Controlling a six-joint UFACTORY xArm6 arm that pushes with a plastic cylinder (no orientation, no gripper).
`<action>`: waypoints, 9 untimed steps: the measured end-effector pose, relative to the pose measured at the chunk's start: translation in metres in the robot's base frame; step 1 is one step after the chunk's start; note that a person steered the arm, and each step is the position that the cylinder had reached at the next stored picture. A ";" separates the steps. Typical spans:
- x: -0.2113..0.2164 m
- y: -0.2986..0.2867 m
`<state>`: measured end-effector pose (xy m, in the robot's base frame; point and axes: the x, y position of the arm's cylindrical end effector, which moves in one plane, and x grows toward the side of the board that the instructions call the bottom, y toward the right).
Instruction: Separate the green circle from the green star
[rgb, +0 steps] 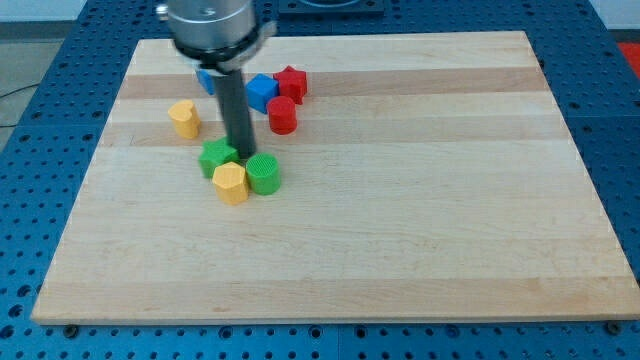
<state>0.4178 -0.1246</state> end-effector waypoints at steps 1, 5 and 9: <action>-0.003 0.015; 0.030 -0.052; 0.020 -0.044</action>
<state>0.4382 -0.1688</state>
